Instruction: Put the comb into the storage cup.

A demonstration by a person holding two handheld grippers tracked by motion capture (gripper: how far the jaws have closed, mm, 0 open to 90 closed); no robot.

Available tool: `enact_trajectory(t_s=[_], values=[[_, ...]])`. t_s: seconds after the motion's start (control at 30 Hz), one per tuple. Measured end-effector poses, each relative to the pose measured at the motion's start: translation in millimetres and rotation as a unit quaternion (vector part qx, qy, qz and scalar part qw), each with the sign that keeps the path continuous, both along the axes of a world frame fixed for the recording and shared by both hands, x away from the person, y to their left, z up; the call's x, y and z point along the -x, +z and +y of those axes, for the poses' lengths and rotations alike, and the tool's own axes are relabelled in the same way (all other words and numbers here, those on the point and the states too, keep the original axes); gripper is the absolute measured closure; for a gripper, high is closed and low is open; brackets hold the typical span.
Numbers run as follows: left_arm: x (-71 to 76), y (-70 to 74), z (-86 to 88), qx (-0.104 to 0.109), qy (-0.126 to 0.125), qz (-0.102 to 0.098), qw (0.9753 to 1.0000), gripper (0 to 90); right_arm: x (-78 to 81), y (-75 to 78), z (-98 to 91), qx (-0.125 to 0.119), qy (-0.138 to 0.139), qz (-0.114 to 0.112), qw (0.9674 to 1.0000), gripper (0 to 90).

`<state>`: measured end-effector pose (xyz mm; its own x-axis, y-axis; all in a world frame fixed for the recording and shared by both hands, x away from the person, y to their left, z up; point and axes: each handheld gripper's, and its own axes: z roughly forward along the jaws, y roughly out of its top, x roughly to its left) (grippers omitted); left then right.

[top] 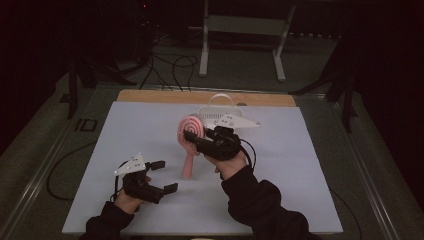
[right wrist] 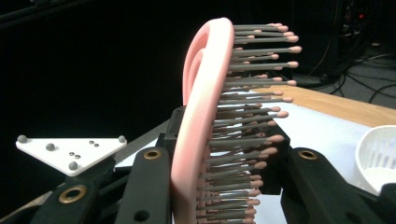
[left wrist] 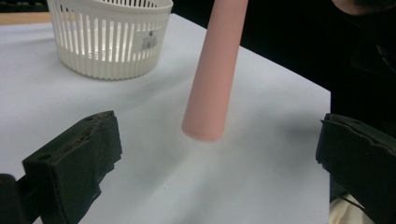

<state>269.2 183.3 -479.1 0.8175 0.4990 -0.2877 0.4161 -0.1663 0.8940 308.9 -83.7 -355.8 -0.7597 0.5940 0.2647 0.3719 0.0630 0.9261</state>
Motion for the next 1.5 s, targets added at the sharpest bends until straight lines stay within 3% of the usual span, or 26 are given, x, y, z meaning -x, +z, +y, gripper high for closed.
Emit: enact_trajectory(t_s=[0.1,0.2,0.5,0.73,1.17,1.5], values=[[2.9,1.2,3.0,-0.005,0.008,-0.008,0.9999,0.0,-0.8,2.0,-4.6,0.008,0.002,-0.014,0.9999,65.0],[3.3,1.5,4.9,-0.001,-0.002,-0.002,1.0000,0.0,-1.7,3.6,-8.3,0.013,0.002,-0.022,0.9997,65.0],[13.5,-2.4,12.4,-0.018,0.001,-0.011,0.9998,0.0,-6.9,16.8,-26.7,0.022,0.005,-0.051,0.9984,65.0],[19.5,-4.1,19.1,-0.015,0.007,-0.015,0.9997,0.0,-11.5,24.9,-36.2,0.033,-0.001,-0.067,0.9972,65.0],[34.9,-7.1,31.7,-0.025,0.017,-0.027,0.9992,0.0,-27.5,50.8,-64.2,0.043,-0.038,-0.098,0.9935,65.0],[35.1,-9.6,33.6,-0.026,0.020,-0.033,0.9989,0.0,-43.5,66.0,-78.6,0.053,-0.070,-0.119,0.9891,65.0]])
